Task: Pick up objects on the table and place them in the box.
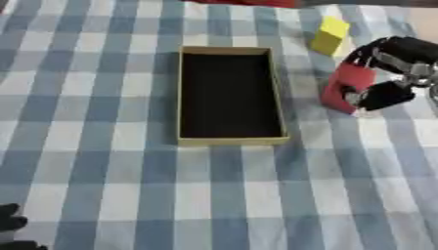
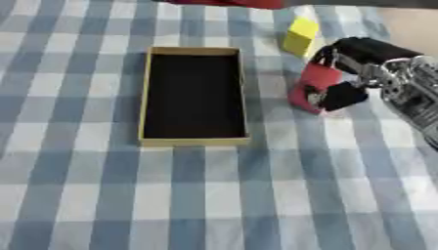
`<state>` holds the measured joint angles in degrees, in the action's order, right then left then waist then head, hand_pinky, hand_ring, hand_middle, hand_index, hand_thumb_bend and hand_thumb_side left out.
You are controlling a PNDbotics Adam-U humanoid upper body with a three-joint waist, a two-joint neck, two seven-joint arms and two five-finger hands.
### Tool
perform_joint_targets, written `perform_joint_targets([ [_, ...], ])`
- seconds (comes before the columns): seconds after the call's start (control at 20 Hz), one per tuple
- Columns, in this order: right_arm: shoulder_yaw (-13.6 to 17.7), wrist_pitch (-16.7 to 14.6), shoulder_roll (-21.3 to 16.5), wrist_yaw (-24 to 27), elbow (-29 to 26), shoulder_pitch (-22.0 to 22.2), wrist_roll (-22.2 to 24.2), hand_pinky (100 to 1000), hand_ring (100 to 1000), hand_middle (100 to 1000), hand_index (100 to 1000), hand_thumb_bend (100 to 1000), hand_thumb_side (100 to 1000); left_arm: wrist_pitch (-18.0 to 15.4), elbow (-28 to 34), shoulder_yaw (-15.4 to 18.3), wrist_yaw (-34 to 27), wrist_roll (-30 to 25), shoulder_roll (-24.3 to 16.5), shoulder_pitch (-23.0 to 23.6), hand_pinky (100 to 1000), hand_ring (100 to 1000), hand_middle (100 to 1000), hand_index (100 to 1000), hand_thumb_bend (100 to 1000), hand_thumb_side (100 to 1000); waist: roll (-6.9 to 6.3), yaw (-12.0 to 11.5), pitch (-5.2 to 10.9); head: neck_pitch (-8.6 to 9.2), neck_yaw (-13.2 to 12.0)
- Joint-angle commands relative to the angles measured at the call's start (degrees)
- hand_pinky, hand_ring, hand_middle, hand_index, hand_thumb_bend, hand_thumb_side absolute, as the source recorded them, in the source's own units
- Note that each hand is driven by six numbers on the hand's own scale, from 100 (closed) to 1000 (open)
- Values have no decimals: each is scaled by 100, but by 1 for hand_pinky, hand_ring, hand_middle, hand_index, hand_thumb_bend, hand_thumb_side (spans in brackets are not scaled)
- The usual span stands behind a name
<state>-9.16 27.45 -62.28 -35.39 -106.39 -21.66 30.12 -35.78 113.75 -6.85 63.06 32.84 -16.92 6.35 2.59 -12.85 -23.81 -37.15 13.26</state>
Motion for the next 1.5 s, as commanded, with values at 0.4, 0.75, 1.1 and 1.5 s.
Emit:
perform_joint_targets([
  [0.4, -1, 217, -70, 334, -160, 4, -284, 706, 584, 529, 773, 100, 293, -87, 84, 8, 33, 89, -19, -10, 651, 699, 576, 421, 100, 199, -17, 3, 87, 58, 27],
  [0.75, 70, 353, -153, 565, -547, 113, -435, 652, 518, 491, 744, 100, 290, -84, 84, 25, -12, 70, -46, -1, 651, 699, 576, 419, 100, 200, -5, 35, 138, 48, 13],
  [1.1, 164, 347, -216, 698, -811, 172, -600, 621, 481, 464, 723, 100, 288, -86, 84, 43, -55, 48, -71, 12, 651, 698, 576, 418, 100, 198, -4, 75, 185, 37, -12],
  [1.5, 314, -39, -351, 826, -820, 63, -996, 615, 464, 447, 712, 100, 226, -94, 84, 60, -96, 44, -106, 43, 650, 698, 575, 417, 100, 195, -16, 120, 251, -14, -42],
])
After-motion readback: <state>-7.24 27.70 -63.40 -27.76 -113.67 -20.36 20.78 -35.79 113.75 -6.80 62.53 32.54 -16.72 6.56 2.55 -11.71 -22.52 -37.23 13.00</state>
